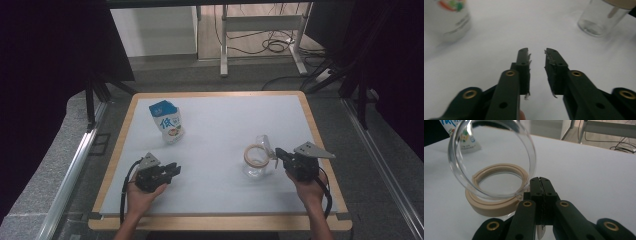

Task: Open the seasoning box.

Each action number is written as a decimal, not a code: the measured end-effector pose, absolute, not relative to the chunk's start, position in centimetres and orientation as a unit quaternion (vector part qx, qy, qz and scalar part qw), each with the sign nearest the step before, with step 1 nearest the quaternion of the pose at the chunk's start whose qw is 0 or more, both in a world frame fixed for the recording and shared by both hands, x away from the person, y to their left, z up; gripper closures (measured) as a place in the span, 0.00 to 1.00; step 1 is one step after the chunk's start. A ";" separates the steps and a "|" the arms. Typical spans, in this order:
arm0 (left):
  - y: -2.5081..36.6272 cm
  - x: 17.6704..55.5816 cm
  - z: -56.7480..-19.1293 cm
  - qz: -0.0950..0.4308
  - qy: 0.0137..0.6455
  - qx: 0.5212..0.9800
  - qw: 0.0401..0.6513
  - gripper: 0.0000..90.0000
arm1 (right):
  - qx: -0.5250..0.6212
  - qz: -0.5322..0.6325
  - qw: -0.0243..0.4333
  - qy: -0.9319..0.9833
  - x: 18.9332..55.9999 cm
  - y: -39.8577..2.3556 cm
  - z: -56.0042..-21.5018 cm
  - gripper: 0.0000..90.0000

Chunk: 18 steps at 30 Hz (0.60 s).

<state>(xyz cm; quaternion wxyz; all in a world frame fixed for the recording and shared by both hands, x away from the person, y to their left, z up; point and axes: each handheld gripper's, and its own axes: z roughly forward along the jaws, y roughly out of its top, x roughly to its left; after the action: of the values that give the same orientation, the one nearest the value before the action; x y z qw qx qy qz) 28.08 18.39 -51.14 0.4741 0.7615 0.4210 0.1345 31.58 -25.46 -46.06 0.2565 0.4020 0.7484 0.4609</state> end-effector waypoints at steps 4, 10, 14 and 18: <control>15.1 29.0 -49.6 0.127 0.386 0.766 0.498 0.93 | 0.404 0.453 0.260 0.751 31.7 -25.4 -46.3 1.00; 9.3 31.0 -47.5 0.109 0.343 0.781 0.511 0.96 | 0.406 0.457 0.252 0.750 31.8 -25.7 -46.6 1.00; 4.9 32.5 -46.6 0.096 0.315 0.796 0.508 0.95 | 0.407 0.455 0.255 0.750 31.7 -25.7 -46.6 1.00; 1.1 34.0 -46.1 0.080 0.290 0.814 0.496 0.96 | 0.408 0.456 0.257 0.748 31.7 -25.8 -46.6 1.00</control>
<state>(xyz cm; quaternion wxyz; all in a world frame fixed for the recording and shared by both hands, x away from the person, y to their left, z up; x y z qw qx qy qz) 33.97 1.09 -46.06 0.4964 0.8143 0.2901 0.0799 31.69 -25.83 -46.62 0.2574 0.4079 0.7478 0.4563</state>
